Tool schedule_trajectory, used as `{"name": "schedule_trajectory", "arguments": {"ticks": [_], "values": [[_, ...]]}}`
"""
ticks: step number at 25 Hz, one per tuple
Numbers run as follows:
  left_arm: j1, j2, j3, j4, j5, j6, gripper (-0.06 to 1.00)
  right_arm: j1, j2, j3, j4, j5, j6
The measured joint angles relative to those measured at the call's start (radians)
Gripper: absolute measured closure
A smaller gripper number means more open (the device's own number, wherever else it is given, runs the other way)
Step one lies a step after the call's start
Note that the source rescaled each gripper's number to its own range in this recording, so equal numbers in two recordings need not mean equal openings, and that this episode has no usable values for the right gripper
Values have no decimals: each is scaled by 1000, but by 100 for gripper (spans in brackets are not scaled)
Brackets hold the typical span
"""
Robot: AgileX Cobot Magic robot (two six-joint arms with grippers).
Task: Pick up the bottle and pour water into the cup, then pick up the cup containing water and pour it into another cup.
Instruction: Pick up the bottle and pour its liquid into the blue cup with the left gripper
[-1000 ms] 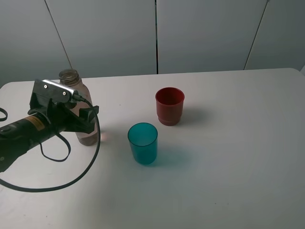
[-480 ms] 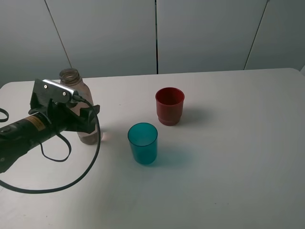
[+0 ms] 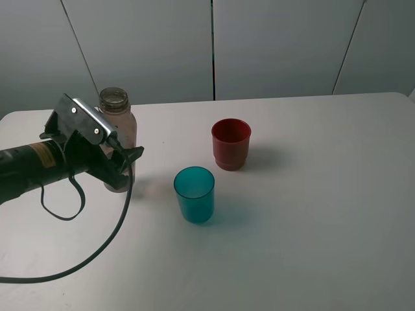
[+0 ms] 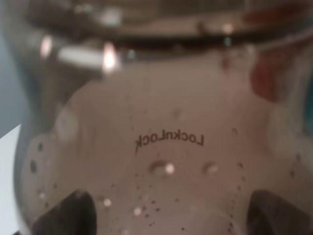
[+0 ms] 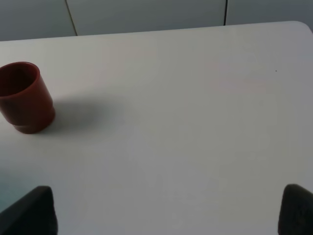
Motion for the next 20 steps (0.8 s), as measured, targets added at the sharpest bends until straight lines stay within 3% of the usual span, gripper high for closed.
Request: {"name": "schedule_trajectory", "arguments": {"ticks": [3, 8, 13, 20], "values": [[0, -36, -42, 130, 134, 4, 94, 0, 0, 0, 0, 0, 0], [0, -58, -98, 272, 285, 4, 94, 0, 0, 0, 0, 0, 0], [0, -58, -108, 437, 349, 2, 94, 0, 0, 0, 0, 0, -2], [-15, -58, -134, 574, 414, 2, 94, 0, 0, 0, 0, 0, -2]]}}
